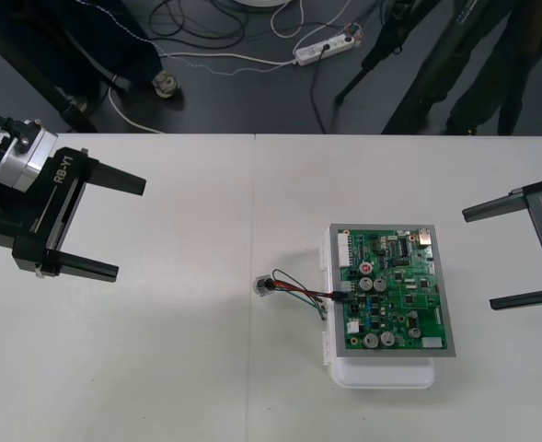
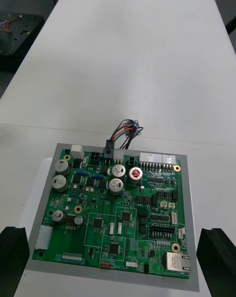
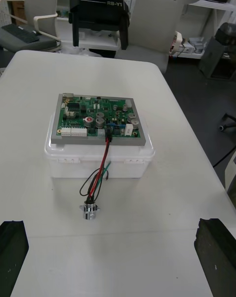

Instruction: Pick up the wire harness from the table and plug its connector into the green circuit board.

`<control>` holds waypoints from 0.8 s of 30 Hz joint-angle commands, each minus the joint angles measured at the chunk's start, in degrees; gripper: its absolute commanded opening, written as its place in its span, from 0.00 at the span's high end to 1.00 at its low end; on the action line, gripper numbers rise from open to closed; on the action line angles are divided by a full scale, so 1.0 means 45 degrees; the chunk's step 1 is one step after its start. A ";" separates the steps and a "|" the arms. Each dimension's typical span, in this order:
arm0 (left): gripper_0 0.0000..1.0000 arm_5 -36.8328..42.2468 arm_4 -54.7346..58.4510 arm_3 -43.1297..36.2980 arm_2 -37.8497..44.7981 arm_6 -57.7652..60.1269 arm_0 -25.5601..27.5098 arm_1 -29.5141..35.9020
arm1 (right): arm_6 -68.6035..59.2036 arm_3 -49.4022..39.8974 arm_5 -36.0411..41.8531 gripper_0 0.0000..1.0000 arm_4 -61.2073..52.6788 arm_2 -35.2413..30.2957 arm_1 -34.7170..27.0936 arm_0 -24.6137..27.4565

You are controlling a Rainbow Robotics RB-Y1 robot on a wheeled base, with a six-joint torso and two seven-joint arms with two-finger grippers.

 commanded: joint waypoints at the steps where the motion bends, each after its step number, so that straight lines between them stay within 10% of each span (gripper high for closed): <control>1: 0.00 -0.0471 0.0040 -0.0371 0.0435 0.0806 0.0388 0.0561 | 0.0517 0.0102 -0.0106 0.00 -0.0080 -0.0813 -0.0533 -0.0228; 24: 0.00 -0.0471 -0.0410 -0.0625 0.0435 0.1157 0.0681 0.0561 | 0.0595 0.0102 -0.0106 0.00 -0.0451 -0.0872 -0.0553 0.0221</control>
